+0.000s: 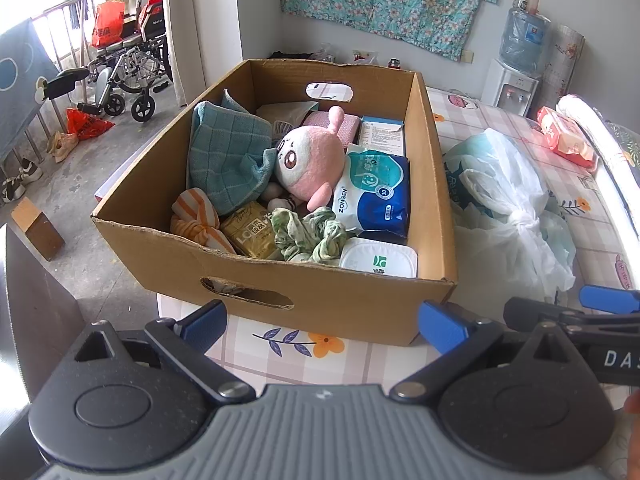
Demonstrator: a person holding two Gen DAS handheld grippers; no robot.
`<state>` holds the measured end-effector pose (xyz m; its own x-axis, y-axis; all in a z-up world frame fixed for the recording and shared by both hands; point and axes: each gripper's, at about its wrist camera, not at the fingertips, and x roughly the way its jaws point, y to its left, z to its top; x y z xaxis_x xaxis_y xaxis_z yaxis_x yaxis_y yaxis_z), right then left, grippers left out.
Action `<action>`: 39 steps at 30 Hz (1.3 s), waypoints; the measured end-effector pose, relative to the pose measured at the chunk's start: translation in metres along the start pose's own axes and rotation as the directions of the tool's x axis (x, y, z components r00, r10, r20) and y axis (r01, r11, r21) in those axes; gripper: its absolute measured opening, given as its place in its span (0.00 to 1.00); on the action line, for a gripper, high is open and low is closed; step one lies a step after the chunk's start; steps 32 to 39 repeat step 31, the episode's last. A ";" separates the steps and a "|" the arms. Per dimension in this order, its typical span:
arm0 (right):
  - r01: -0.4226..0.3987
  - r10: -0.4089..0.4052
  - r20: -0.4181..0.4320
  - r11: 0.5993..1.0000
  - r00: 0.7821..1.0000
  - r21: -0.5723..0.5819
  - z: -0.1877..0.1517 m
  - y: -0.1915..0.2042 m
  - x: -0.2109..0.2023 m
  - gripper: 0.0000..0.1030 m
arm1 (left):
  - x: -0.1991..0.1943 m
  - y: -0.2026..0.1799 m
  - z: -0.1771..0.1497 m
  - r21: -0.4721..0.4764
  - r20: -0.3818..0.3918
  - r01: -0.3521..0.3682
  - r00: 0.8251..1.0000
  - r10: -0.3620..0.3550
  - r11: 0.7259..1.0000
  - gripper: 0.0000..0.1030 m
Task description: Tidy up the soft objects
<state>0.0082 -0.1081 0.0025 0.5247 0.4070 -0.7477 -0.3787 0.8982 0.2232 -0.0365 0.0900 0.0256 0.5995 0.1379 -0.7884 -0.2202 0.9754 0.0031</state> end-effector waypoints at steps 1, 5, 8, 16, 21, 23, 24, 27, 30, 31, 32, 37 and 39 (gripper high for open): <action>0.000 0.000 -0.001 1.000 1.000 0.000 0.000 0.000 0.000 0.99 | 0.000 0.000 0.000 0.000 0.000 0.000 1.000 0.000 1.000 0.99; 0.001 -0.001 -0.002 1.000 1.000 0.001 0.000 0.000 0.001 0.99 | 0.001 0.000 -0.001 -0.001 -0.001 -0.001 1.000 0.001 1.000 0.99; 0.000 0.000 -0.005 1.000 1.000 0.004 -0.001 -0.001 0.001 0.99 | 0.001 0.000 -0.001 -0.001 -0.001 0.000 1.000 0.000 1.000 0.99; -0.001 0.001 -0.007 1.000 1.000 0.006 -0.001 -0.001 0.003 0.99 | 0.001 0.000 -0.001 0.000 -0.002 0.000 1.000 0.000 1.000 0.99; -0.003 0.003 -0.010 1.000 1.000 0.009 -0.001 -0.001 0.004 0.99 | 0.001 0.000 0.000 0.000 -0.002 -0.001 1.000 0.001 1.000 0.99; -0.003 0.003 -0.011 1.000 1.000 0.010 -0.001 -0.001 0.005 0.99 | 0.001 0.001 0.000 0.000 -0.002 0.000 1.000 0.000 1.000 0.99; -0.003 0.003 -0.011 1.000 1.000 0.011 -0.002 -0.001 0.005 0.99 | 0.001 0.000 0.000 0.000 -0.003 0.000 1.000 0.000 1.000 0.99; -0.003 0.003 -0.012 1.000 1.000 0.013 -0.001 -0.001 0.005 0.99 | 0.001 0.001 -0.003 -0.001 -0.004 -0.001 1.000 0.001 1.000 0.99; -0.002 0.002 -0.014 1.000 1.000 0.015 -0.002 0.000 0.006 0.99 | 0.001 0.001 -0.003 0.000 -0.004 -0.001 1.000 0.001 1.000 0.99; -0.003 0.003 -0.015 1.000 1.000 0.017 -0.002 -0.001 0.006 0.99 | 0.001 0.001 -0.002 -0.001 -0.004 -0.001 1.000 0.001 1.000 0.99; -0.003 0.003 -0.015 1.000 1.000 0.017 -0.002 -0.001 0.006 0.99 | 0.001 0.001 -0.002 -0.001 -0.004 -0.001 1.000 0.001 1.000 0.99; -0.003 0.003 -0.015 1.000 1.000 0.017 -0.002 -0.001 0.006 0.99 | 0.001 0.001 -0.002 -0.001 -0.004 -0.001 1.000 0.001 1.000 0.99; -0.003 0.003 -0.015 1.000 1.000 0.017 -0.002 -0.001 0.006 0.99 | 0.001 0.001 -0.002 -0.001 -0.004 -0.001 1.000 0.001 1.000 0.99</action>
